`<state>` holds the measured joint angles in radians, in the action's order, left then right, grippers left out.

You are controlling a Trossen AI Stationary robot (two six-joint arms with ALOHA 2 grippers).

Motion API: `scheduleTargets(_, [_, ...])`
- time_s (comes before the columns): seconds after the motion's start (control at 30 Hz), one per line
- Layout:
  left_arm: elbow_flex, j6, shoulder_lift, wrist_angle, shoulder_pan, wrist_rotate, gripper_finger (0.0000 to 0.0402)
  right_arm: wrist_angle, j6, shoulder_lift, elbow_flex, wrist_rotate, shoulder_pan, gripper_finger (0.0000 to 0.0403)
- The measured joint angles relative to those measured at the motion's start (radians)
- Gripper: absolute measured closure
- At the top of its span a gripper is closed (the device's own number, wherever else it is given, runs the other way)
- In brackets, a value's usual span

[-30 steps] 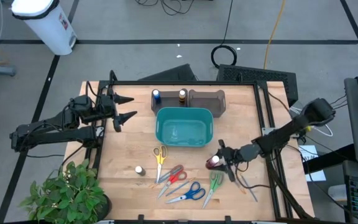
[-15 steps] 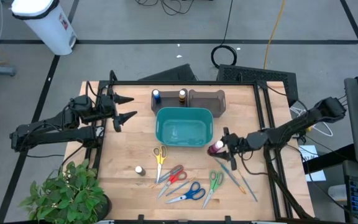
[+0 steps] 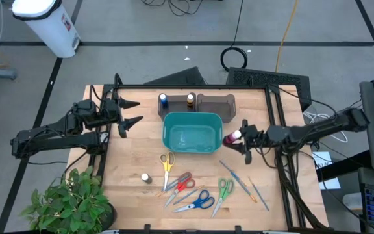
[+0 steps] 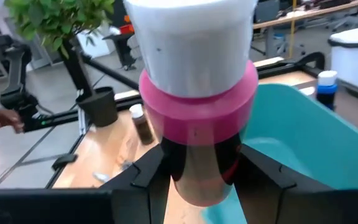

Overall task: Pick & Place Paint Supplies
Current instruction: Put the pink paint bottle into the left black bin

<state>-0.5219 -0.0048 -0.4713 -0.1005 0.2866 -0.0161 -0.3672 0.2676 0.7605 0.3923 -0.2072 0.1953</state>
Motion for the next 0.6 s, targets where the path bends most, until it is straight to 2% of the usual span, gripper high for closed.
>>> scheduleTargets(0.07, [0.000,0.000,0.000,0.000,0.000,0.000,0.0091,0.014,0.000,-0.023,0.000,0.005,-0.018,0.0261])
scheduleTargets(0.27, [0.000,0.000,0.000,0.000,0.000,0.000,0.0091,0.079,0.006,-0.071,0.030,0.107,-0.086,0.0261])
scheduleTargets(0.6, [0.000,0.000,0.000,0.000,0.000,0.000,0.0091,0.391,0.001,-0.076,0.226,0.107,-0.164,0.0261])
